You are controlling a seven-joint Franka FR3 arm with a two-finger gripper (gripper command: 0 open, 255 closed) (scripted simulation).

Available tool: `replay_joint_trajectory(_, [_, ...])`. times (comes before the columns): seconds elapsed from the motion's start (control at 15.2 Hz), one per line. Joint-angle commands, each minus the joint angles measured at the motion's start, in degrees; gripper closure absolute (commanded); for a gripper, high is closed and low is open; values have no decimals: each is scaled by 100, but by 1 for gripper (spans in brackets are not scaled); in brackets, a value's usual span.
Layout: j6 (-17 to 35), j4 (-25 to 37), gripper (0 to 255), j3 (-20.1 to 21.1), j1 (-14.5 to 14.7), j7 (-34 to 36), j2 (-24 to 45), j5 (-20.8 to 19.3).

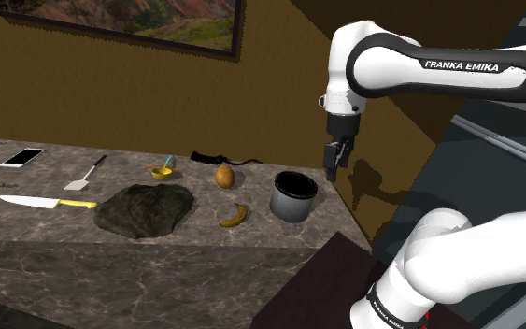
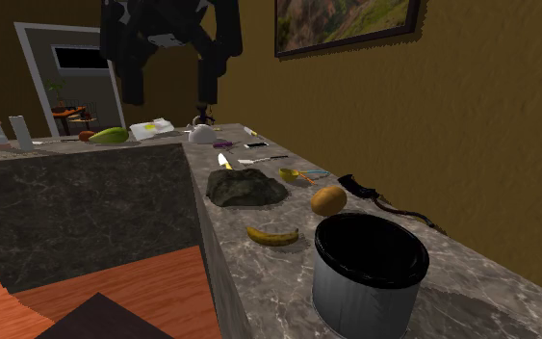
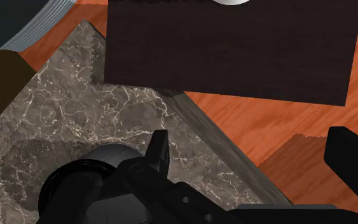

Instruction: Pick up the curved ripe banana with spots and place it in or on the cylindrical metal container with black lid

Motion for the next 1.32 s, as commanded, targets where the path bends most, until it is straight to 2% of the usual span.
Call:
replay_joint_trajectory(0.0, [0, 0, 0, 0, 0, 0, 0, 0])
replay_joint_trajectory(0.59, [1979, -317, 0, 144, -142, 686, 1444, 162])
replay_joint_trajectory(1.25, [3874, 164, 0, 211, -298, 1392, 3563, 158])
